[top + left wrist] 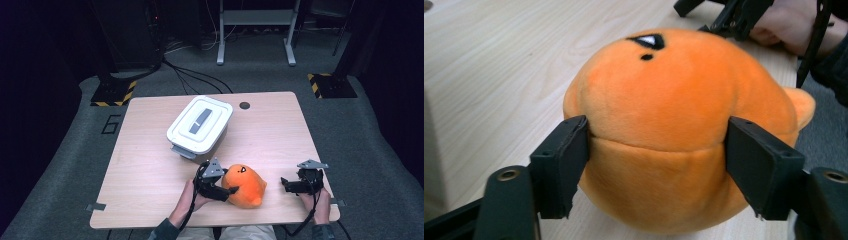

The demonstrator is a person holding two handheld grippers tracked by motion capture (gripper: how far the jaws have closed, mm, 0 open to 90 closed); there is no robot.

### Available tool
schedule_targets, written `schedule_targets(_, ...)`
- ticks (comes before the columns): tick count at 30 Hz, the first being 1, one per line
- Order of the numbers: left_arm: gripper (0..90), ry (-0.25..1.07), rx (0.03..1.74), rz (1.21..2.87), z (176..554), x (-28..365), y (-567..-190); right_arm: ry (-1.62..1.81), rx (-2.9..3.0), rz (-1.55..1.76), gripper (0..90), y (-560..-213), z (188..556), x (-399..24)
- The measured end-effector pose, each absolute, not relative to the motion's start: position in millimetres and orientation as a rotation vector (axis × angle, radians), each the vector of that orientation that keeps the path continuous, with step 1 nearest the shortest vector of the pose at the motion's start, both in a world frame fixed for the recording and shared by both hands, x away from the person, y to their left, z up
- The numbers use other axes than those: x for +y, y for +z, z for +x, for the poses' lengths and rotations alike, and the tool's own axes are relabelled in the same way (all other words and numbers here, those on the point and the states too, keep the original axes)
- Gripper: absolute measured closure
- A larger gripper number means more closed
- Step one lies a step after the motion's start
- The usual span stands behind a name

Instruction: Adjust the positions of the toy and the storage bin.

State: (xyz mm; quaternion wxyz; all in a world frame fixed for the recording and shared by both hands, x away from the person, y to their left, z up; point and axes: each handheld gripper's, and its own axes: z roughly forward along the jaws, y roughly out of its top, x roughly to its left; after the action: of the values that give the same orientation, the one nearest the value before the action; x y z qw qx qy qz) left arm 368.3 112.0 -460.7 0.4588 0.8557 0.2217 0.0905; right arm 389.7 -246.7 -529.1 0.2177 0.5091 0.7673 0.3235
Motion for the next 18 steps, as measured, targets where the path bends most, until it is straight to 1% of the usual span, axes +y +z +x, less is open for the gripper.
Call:
schedule_targets(5, 16.1, 0.223, 0.579, 2.085, 363.9, 124.8, -456.9, 0.895, 2.125, 1.409, 0.8, -529.1, 389.6, -246.7)
schedule_targets(11, 12.8, 0.256, 0.632, 2.083, 358.3, 150.1, -456.5, 0.895, 2.125, 1.410, 0.8, -529.1, 389.6, -246.7)
schedule_targets(18, 8.8, 0.293, 0.727, 2.076, 353.8, 182.2, -466.5, 0.895, 2.125, 1.410, 0.8, -529.1, 389.6, -246.7)
